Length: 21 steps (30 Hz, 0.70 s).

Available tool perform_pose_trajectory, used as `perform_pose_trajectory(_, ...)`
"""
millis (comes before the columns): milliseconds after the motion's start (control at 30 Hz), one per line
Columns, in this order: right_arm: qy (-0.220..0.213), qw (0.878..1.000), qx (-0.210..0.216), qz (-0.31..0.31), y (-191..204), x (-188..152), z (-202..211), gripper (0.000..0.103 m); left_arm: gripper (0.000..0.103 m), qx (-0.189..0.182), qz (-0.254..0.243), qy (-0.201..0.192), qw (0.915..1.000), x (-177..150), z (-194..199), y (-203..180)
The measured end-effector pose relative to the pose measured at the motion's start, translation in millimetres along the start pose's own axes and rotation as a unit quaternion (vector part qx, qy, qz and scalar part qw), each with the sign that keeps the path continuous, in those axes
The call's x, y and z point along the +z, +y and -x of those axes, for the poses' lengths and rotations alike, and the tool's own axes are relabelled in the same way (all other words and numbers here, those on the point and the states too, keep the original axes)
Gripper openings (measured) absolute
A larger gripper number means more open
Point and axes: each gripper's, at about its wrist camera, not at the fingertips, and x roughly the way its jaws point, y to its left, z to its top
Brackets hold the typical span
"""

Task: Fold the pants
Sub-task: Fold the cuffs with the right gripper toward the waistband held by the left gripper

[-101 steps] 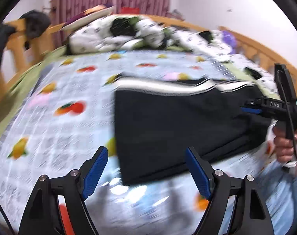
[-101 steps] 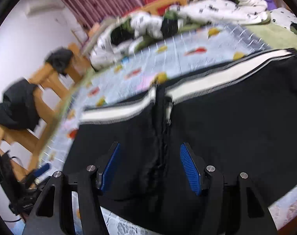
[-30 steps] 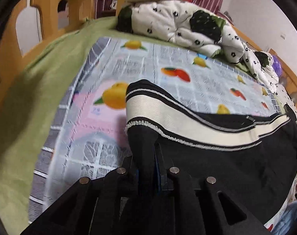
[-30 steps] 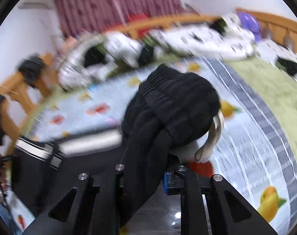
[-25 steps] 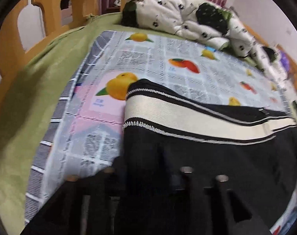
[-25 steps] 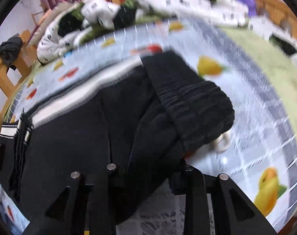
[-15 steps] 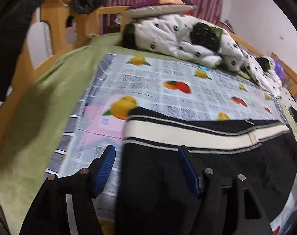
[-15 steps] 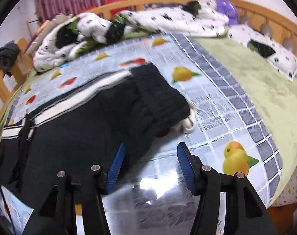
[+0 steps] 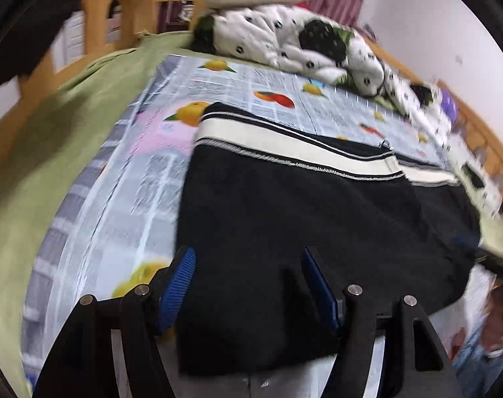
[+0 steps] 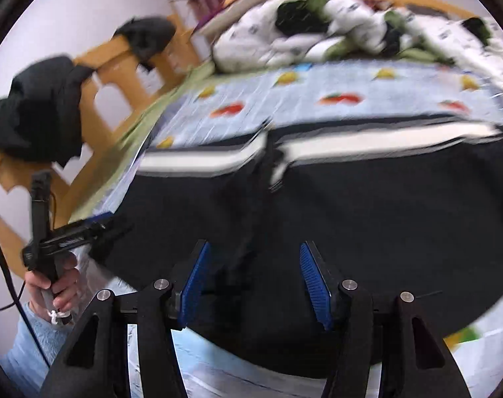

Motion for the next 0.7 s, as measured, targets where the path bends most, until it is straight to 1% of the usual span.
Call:
perform_pose_trajectory(33,0.012,1.0,-0.001,-0.002,4,-4,-10,0.044,0.067,-0.002,0.009,-0.006,0.9999,-6,5,5)
perform_pose_trajectory(100,0.041,0.999,0.015,-0.01,8,-10,-26,0.021,0.067,-0.01,0.021,-0.011,0.9997,-18,14,14)
perform_pose_trajectory(167,0.019,0.999,0.02,-0.023,9,-13,-16,0.017,0.067,-0.014,0.027,-0.018,0.9994,-22,19,19)
perform_pose_trajectory(200,-0.001,0.998,0.045,-0.037,7,-15,-2,0.016,0.067,-0.015,0.028,-0.022,0.9992,-23,21,20)
perform_pose_trajectory(233,-0.007,0.997,0.066,-0.046,5,-17,6,0.016,0.067,-0.018,0.031,-0.032,0.9989,-25,26,21)
perform_pose_trajectory(267,-0.01,0.995,0.078,-0.054,4,-19,11,0.016,0.067,-0.023,0.033,-0.038,0.9985,-25,28,22)
perform_pose_trajectory(300,-0.01,0.995,0.081,-0.057,4,-23,14,0.016,0.067,-0.031,0.034,-0.044,0.998,-25,31,22)
perform_pose_trajectory(333,0.0,0.996,0.068,-0.049,7,-28,10,0.016,0.067,-0.037,0.035,-0.046,0.9976,-23,31,23)
perform_pose_trajectory(367,0.02,0.999,0.042,-0.028,11,-35,0,0.017,0.068,-0.038,0.036,-0.044,0.9976,-23,30,22)
perform_pose_trajectory(400,0.031,0.999,0.027,-0.015,13,-39,-8,0.02,0.068,-0.035,0.037,-0.038,0.998,-22,27,22)
perform_pose_trajectory(433,0.032,0.999,0.022,-0.011,12,-41,-11,0.031,0.069,-0.027,0.038,-0.026,0.9986,-21,21,21)
perform_pose_trajectory(467,0.031,0.999,0.019,-0.007,11,-41,-11,0.035,0.069,-0.015,0.036,-0.012,0.9992,-22,15,21)
perform_pose_trajectory(500,0.027,0.999,0.02,0.0,11,-39,-7,0.037,0.069,0.008,0.03,0.016,0.9994,-23,3,19)
perform_pose_trajectory(533,0.021,0.999,0.023,0.006,11,-35,-3,0.042,0.069,0.014,0.025,0.029,0.9991,-25,-4,19)
perform_pose_trajectory(567,0.009,1.0,0.025,0.012,10,-27,4,0.045,0.071,0.015,0.022,0.026,0.9993,-26,-4,18)
perform_pose_trajectory(633,-0.011,1.0,0.02,0.013,7,-6,4,0.057,0.072,0.014,0.014,0.024,0.9995,-25,-4,15)
perform_pose_trajectory(700,-0.015,1.0,0.011,0.02,7,17,-5,0.057,0.073,0.009,0.016,0.025,0.9995,-24,-6,16)
